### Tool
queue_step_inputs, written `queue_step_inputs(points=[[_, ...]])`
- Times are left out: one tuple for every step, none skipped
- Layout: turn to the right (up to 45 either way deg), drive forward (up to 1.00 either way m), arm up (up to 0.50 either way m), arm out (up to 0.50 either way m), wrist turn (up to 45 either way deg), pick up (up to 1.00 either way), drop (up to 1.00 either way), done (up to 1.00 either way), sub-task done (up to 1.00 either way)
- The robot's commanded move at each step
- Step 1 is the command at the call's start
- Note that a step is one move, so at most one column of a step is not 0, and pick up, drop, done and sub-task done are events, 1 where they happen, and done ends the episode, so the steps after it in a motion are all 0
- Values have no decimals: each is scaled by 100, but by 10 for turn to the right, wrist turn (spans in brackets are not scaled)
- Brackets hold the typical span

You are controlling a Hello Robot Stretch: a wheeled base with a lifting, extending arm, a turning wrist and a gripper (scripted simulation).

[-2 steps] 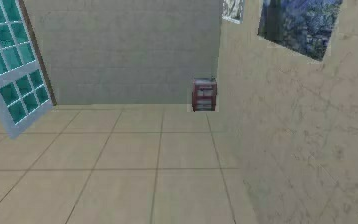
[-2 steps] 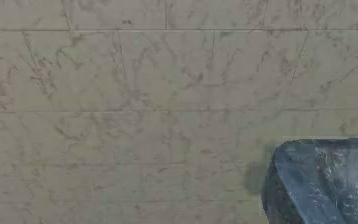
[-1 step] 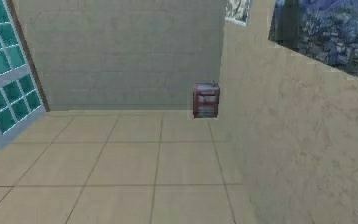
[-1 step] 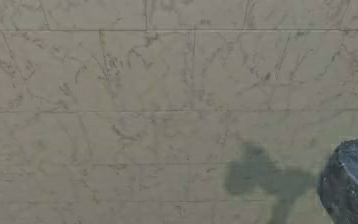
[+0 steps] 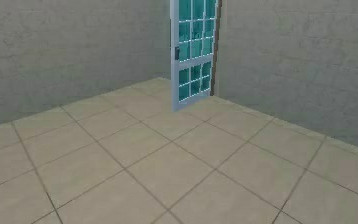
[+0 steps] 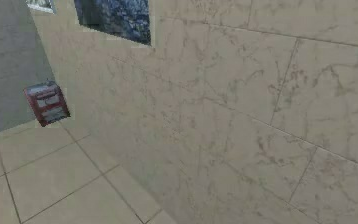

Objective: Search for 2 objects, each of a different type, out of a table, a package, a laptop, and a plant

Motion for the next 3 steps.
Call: queue_step_inputs(points=[[-120, 0, 0, 0, 0, 0, 0, 0, 0], [0, 100, 0, 0, 0, 0, 0, 0, 0], [0, 100, 0, 0, 0, 0, 0, 0, 0]])
